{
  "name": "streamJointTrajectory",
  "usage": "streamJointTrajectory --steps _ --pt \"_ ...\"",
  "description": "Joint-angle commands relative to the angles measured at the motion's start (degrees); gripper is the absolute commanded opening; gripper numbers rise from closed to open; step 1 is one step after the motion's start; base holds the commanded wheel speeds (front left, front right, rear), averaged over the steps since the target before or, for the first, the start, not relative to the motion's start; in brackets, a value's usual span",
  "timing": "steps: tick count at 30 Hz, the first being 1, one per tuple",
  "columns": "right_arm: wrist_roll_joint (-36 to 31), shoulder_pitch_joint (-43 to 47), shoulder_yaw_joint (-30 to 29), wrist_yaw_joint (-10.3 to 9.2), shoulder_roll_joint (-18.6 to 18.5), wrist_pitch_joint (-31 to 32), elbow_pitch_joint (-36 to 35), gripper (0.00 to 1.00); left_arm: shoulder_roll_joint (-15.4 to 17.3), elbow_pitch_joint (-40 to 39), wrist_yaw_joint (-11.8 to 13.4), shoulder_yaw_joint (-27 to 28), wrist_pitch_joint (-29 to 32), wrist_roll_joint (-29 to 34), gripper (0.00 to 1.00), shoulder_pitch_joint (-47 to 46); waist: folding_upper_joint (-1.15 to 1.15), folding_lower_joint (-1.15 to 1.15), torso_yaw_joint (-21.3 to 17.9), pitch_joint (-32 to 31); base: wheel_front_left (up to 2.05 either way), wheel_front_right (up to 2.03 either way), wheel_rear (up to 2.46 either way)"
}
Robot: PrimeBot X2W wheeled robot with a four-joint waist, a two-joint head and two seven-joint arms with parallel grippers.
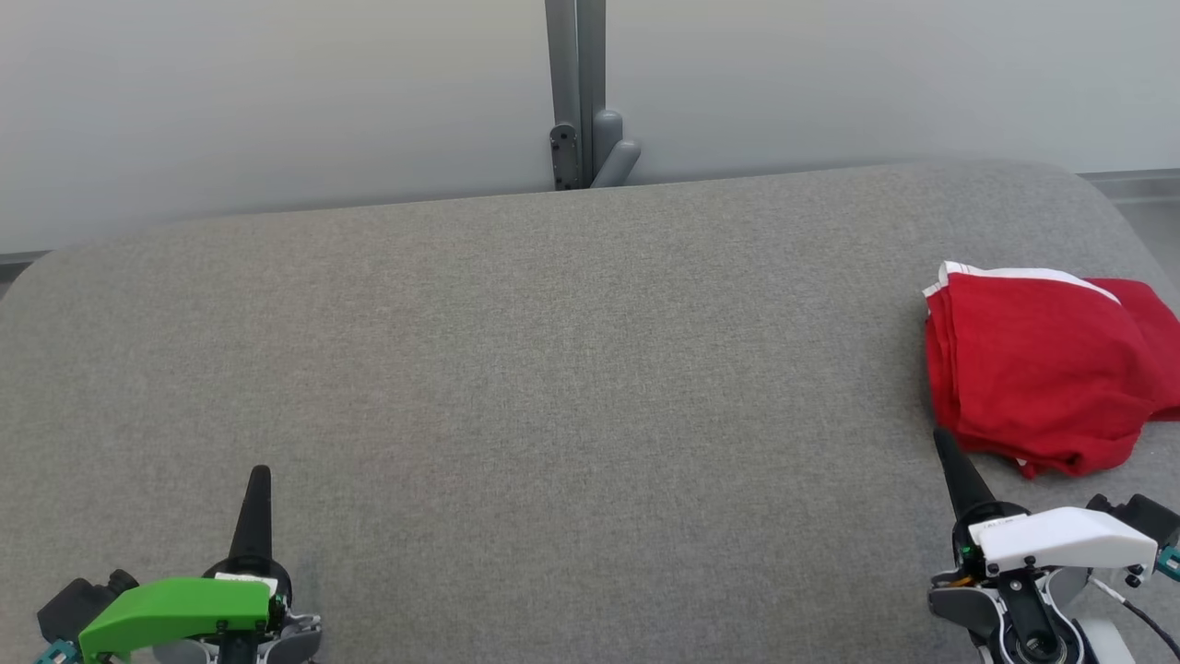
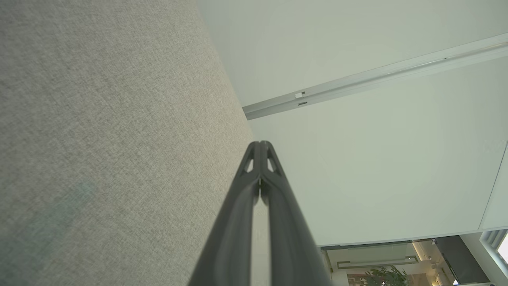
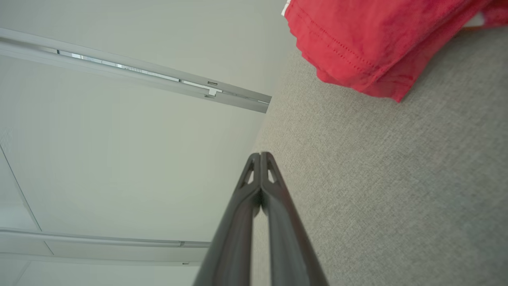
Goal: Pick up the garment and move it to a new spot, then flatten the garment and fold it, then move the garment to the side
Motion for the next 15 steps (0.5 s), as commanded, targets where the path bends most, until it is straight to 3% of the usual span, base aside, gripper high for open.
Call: streamJointTrajectory --steps 1,15 --pt "1.33 -0.79 -0.31 0.03 -0.33 0.39 -0.7 0.0 0.38 -0.55 -0.3 0.41 0.34 -1.33 0.0 -1.16 0.27 0.0 0.03 0.0 0.0 0.0 0.0" --pt "8.12 -0.88 -1.4 0.03 -0.35 2.23 -1.43 0.0 0.42 -1.37 -0.5 0.84 2.04 -7.33 0.0 -1.7 0.32 0.0 0.4 0.05 0.0 0.0 0.0"
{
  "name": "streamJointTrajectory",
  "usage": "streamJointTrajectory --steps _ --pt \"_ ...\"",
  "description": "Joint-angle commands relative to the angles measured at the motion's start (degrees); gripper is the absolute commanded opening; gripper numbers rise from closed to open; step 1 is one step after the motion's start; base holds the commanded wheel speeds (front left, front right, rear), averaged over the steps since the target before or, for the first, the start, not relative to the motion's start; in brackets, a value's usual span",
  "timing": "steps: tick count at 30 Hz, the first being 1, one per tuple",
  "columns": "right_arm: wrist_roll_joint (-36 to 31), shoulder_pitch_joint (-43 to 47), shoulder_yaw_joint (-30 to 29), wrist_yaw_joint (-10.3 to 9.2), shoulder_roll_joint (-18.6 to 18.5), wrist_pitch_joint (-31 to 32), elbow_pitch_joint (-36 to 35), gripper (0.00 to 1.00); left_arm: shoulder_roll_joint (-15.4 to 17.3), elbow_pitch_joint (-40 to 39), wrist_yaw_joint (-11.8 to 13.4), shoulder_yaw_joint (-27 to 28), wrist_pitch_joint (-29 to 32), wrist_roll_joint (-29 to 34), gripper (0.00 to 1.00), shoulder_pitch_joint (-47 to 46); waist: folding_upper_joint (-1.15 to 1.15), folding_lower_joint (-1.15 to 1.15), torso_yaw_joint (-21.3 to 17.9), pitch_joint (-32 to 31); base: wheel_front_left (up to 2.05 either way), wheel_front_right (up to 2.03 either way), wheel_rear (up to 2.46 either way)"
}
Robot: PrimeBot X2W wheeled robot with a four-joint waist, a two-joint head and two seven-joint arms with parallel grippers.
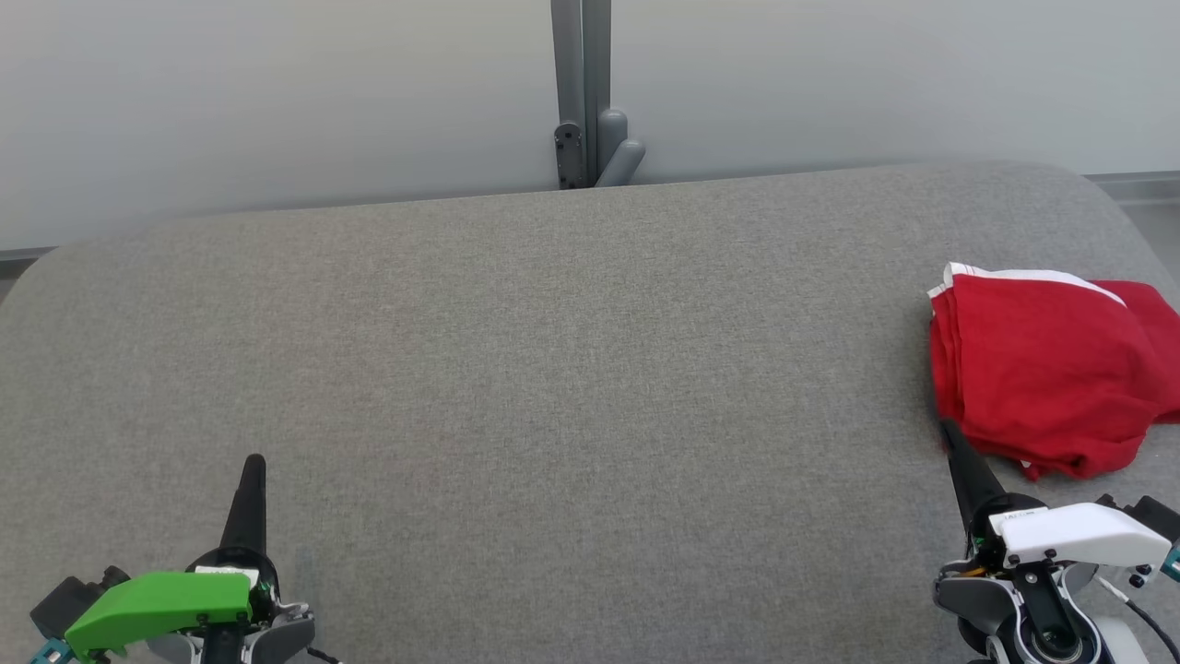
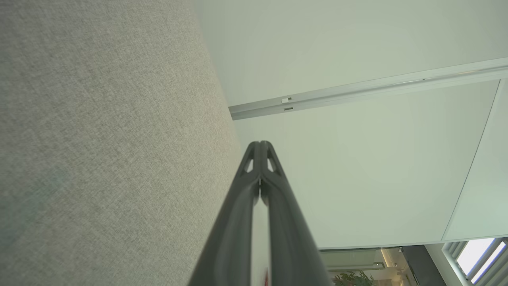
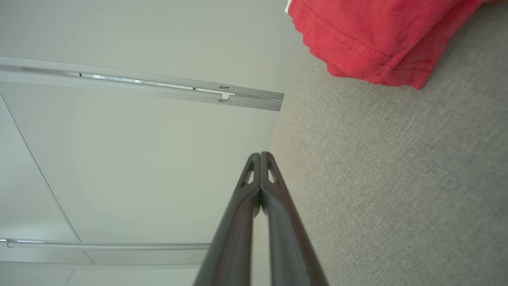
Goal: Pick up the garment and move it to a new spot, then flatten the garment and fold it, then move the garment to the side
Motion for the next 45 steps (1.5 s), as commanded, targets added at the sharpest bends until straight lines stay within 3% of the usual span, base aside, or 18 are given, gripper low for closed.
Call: streamJointTrajectory --steps 1,27,45 --pt "1.74 -0.61 -0.45 0.03 -0.33 0.55 -0.66 0.0 0.39 -0.6 -0.3 0.18 0.44 -1.48 0.0 -1.31 0.32 0.0 0.06 0.01 0.0 0.0 0.0" --pt "12.13 -0.83 -2.07 0.02 -0.36 3.44 -1.76 0.0 0.45 -1.79 -0.63 1.07 3.0 -10.7 0.0 -1.94 0.4 0.0 0.71 0.09 0.0 0.0 0.0" --pt "12.02 -0.77 -2.09 0.02 -0.32 3.4 -1.73 0.0 0.44 -1.77 -0.6 1.05 2.96 -10.58 0.0 -1.92 0.4 0.0 0.72 0.1 0.0 0.0 0.0"
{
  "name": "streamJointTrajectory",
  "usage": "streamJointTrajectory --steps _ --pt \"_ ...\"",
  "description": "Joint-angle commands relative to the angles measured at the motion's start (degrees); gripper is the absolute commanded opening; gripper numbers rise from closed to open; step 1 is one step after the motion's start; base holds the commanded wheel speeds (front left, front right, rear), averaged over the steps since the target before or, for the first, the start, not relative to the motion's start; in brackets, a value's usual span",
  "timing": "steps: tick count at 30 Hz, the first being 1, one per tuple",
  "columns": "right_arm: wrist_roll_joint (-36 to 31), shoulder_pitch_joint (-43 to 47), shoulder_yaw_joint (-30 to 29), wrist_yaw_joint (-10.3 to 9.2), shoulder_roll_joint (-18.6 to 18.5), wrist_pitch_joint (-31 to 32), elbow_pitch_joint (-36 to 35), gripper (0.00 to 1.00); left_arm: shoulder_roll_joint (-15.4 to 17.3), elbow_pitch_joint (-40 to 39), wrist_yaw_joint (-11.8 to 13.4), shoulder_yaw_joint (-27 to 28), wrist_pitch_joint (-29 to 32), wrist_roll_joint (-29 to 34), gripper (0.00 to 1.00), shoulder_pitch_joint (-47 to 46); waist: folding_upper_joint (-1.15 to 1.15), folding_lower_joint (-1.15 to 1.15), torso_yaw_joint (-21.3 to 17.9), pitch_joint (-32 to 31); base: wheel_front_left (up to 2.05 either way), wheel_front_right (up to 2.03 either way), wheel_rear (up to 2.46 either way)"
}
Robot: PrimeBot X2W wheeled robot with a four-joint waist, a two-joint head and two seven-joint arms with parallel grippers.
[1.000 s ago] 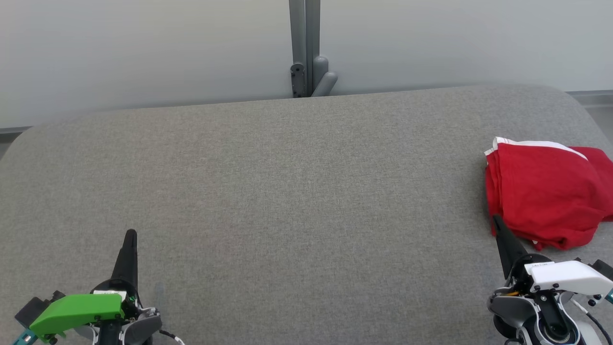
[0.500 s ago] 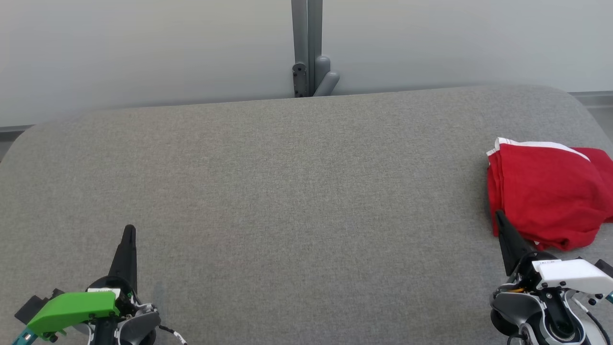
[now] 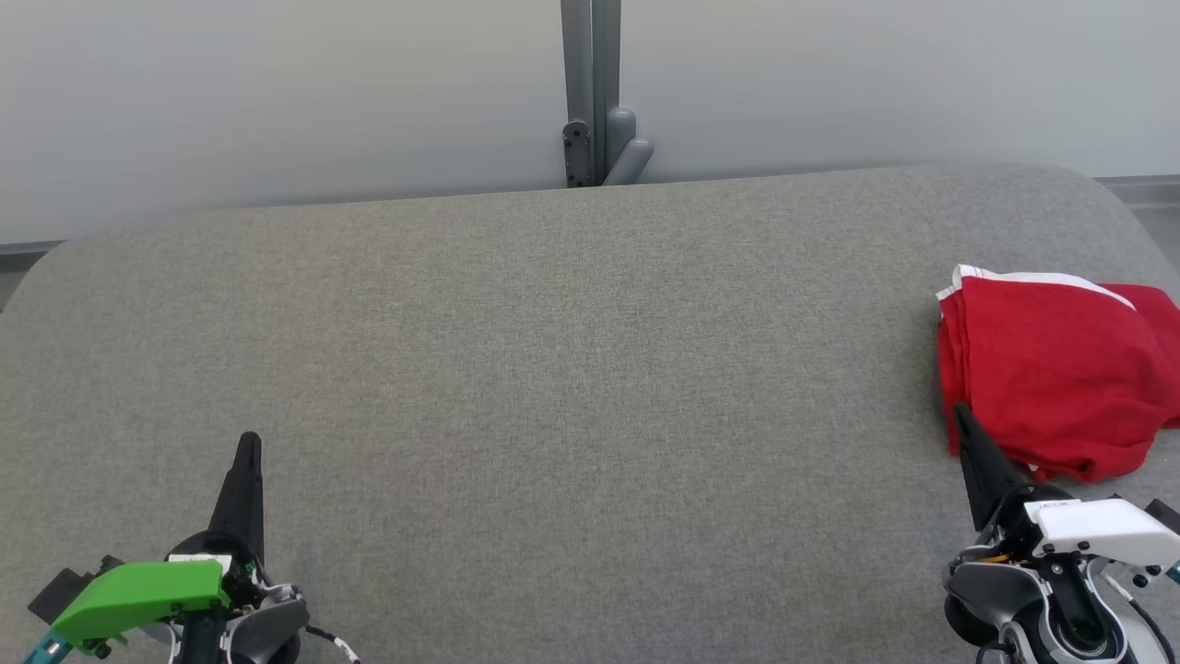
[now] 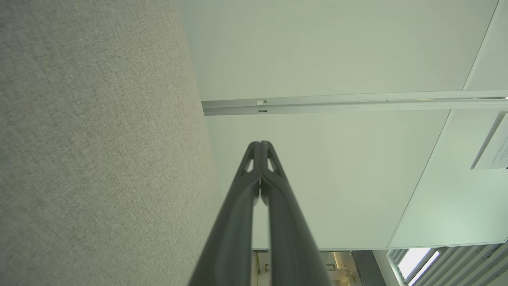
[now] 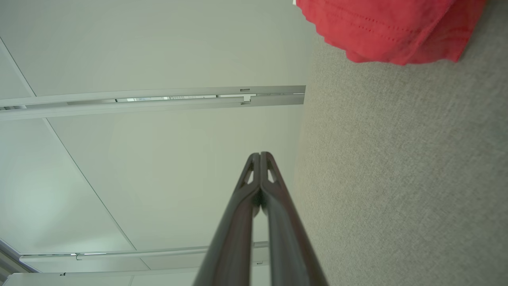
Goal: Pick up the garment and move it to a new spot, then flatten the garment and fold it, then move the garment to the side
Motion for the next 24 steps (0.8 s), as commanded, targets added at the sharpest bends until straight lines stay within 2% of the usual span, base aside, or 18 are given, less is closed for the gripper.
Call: streamJointTrajectory --steps 1,24 --pt "0.37 -0.45 -0.2 0.02 -0.28 0.19 -0.27 0.0 0.36 -0.22 -0.24 0.27 0.1 -0.06 0.0 -0.75 0.4 0.0 0.0 0.0 0.0 0.0 0.0" --pt "0.33 -0.45 -0.22 0.02 -0.25 0.18 -0.27 0.0 0.36 -0.23 -0.24 0.27 0.1 -0.06 0.0 -0.71 0.4 0.0 0.0 0.0 0.0 0.0 0.0"
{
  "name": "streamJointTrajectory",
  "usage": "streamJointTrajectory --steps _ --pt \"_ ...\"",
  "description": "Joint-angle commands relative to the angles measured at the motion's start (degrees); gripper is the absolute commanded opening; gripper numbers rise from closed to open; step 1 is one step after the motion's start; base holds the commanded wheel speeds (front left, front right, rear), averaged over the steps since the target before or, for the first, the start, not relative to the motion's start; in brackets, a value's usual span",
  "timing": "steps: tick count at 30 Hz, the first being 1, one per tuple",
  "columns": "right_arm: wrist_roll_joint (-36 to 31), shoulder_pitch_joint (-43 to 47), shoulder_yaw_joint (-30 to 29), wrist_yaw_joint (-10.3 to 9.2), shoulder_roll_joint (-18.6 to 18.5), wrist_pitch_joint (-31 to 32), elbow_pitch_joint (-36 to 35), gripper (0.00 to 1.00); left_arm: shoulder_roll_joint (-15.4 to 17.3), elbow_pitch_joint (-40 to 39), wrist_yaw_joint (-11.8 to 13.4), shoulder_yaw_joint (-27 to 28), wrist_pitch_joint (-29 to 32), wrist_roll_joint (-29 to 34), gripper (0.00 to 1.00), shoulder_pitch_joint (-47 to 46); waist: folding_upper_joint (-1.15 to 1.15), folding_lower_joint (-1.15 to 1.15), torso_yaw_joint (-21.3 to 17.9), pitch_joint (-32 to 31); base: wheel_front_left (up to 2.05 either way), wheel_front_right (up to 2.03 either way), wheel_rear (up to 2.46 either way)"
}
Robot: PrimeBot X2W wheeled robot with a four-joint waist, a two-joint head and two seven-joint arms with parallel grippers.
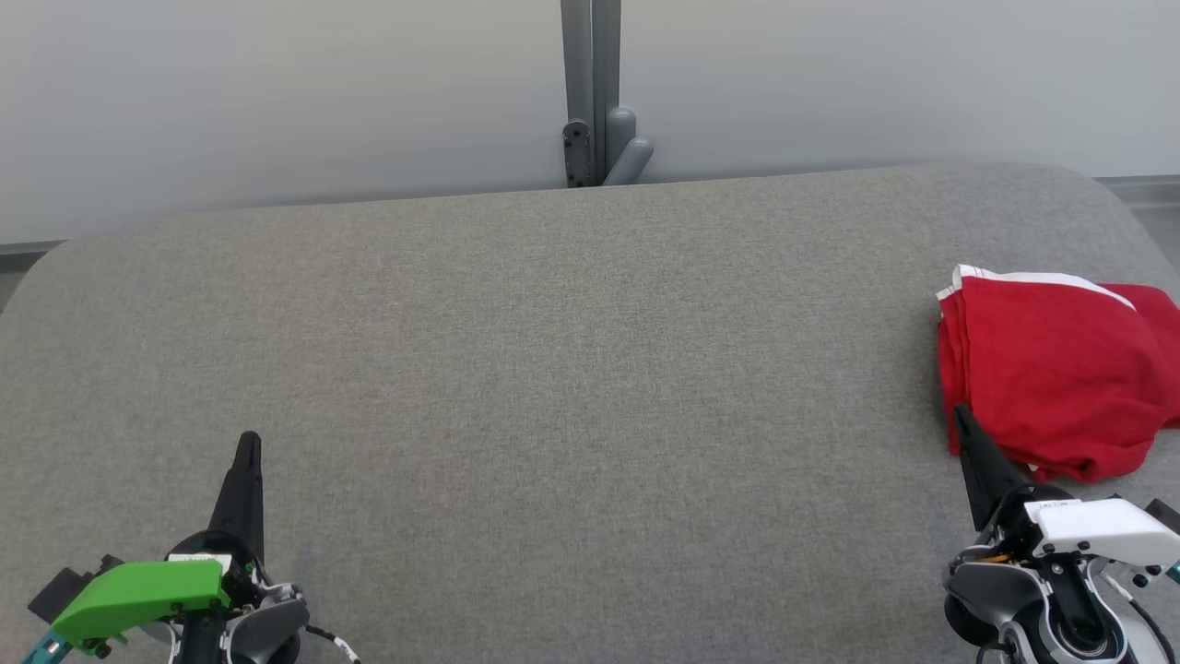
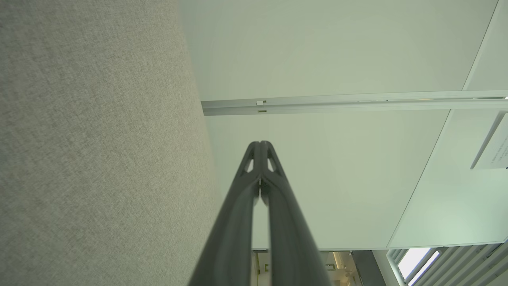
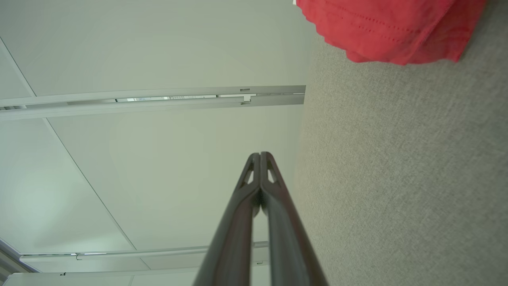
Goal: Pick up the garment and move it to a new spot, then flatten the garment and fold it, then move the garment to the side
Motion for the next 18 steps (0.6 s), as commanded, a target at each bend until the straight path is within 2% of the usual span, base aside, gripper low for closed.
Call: streamJointTrajectory --steps 1,18 --pt "0.33 -0.45 -0.19 0.02 -0.24 0.13 -0.27 0.0 0.36 -0.23 -0.24 0.27 0.1 -0.06 0.0 -0.66 0.4 0.0 0.0 0.0 0.0 0.0 0.0" --pt "0.31 -0.45 -0.21 0.02 -0.24 0.15 -0.27 0.0 0.36 -0.22 -0.24 0.27 0.1 -0.06 0.0 -0.66 0.4 0.0 0.0 0.0 0.0 0.0 0.0"
